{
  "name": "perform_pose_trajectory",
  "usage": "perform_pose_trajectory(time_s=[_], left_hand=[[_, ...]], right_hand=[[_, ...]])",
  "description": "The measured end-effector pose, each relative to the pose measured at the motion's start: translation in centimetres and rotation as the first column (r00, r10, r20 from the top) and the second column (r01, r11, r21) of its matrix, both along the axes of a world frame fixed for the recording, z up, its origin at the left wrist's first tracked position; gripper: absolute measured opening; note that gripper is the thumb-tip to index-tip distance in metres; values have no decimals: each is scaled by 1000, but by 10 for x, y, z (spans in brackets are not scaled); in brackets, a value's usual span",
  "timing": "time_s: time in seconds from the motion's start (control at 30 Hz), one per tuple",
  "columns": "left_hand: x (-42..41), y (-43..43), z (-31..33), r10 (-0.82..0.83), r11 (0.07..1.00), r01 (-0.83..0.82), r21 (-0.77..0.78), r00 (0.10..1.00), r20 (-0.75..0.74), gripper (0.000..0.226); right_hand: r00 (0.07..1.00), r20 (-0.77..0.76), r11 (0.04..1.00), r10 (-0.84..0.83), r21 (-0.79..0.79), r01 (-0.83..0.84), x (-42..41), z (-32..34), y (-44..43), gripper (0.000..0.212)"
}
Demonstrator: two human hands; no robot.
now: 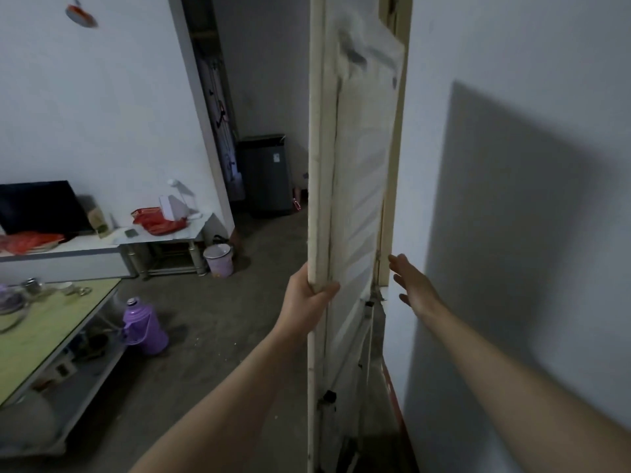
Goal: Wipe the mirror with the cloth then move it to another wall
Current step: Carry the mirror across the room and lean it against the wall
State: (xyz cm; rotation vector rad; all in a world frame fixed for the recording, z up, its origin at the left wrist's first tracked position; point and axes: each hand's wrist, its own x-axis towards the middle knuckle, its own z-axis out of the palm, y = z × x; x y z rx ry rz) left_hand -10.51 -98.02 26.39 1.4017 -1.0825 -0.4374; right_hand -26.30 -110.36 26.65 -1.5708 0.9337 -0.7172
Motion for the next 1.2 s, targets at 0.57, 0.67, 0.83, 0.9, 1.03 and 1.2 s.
perform_pose_trajectory(time_s=[0.57,0.67,0.83,0.9,1.03,1.2], left_hand=[[137,15,-3,116,992,-119,-43,991,-65,27],[155,17,-3,94,994,-99,-45,991,-90,29],[185,16,-1,111,994,-111,8,988,-104,24],[196,16,0,128,992,-126,26,983,-130,21],[214,14,2,125,992,-120,38,968,-217,25],[237,16,7,159,985,-141,95,962,-221,51]], right_hand=[[991,60,992,-119,36,117,95,-27,-46,111],[970,137,978,-202,81,192,106,-34,-67,88],[958,215,982,-187,60,178,127,-32,-95,75],[957,245,988,-153,51,145,134,-28,-103,81],[971,226,997,-75,25,72,153,-24,-124,68],[989,139,999,-46,30,42,177,-21,-135,74]])
